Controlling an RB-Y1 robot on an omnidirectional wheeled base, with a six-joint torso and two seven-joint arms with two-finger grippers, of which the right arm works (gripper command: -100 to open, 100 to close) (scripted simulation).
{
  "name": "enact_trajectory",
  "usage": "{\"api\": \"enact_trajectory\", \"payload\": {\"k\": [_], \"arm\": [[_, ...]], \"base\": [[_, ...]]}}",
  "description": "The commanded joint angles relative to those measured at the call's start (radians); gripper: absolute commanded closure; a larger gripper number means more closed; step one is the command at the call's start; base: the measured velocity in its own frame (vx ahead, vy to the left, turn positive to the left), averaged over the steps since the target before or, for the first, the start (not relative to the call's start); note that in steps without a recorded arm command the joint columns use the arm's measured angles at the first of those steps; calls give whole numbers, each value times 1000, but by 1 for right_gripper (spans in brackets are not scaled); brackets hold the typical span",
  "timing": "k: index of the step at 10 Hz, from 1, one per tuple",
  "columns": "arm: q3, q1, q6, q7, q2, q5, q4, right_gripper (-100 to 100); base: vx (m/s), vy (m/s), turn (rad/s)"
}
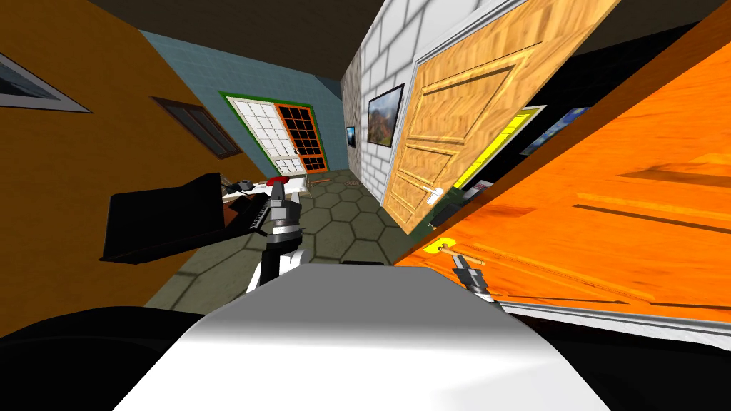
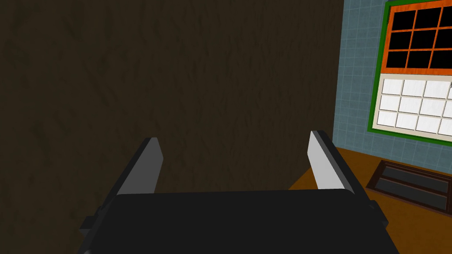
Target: Pull the door open
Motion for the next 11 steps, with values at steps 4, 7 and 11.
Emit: {"api": "enact_trajectory", "payload": {"k": [4, 7, 11], "arm": [[-3, 75, 76, -49, -56, -31, -76, 100], [-16, 101, 80, -98, -69, -55, -30, -100], [-34, 142, 105, -154, -95, -85, -9, -100]], "base": [[-17, 58, -36], [-7, 118, -145], [-2, 136, -95]]}}
